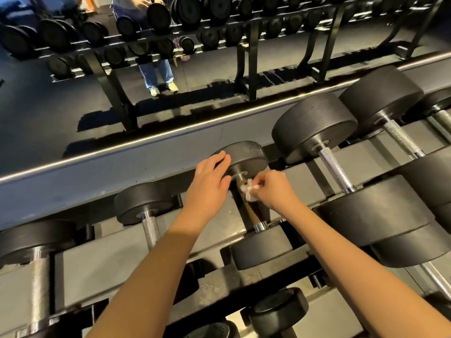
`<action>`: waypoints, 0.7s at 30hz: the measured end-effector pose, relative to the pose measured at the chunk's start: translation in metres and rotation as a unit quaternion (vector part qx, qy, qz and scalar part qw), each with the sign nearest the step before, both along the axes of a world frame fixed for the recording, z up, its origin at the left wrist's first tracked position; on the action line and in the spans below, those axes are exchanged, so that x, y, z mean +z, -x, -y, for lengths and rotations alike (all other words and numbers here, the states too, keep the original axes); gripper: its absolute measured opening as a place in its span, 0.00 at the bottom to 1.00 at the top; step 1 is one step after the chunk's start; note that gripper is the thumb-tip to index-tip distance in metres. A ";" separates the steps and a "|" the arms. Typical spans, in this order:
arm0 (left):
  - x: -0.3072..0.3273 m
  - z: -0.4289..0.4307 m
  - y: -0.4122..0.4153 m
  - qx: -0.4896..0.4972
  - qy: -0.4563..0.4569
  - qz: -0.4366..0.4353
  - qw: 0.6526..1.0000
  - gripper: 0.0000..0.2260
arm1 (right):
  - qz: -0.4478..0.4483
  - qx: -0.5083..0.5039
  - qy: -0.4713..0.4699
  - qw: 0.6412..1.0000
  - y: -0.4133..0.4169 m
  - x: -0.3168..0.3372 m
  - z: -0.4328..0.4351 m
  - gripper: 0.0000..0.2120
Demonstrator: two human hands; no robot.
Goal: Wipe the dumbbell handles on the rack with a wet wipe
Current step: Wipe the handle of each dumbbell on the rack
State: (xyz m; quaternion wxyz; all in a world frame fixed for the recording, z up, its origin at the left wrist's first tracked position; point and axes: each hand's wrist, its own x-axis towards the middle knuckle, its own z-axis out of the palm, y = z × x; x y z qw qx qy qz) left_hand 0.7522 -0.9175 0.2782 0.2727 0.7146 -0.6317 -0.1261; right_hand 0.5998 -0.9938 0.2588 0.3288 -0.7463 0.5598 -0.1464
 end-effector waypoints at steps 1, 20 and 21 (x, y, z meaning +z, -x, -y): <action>0.000 0.000 0.000 0.000 0.000 0.000 1.000 0.22 | 0.037 -0.026 0.011 0.999 -0.002 0.000 0.001 0.06; 0.003 -0.001 0.010 0.017 -0.031 0.030 0.999 0.24 | -0.044 0.042 -0.076 0.995 0.012 0.002 -0.016 0.04; 0.004 -0.001 0.012 0.019 -0.035 0.030 0.999 0.24 | -0.053 0.049 -0.094 0.993 0.017 0.003 -0.016 0.03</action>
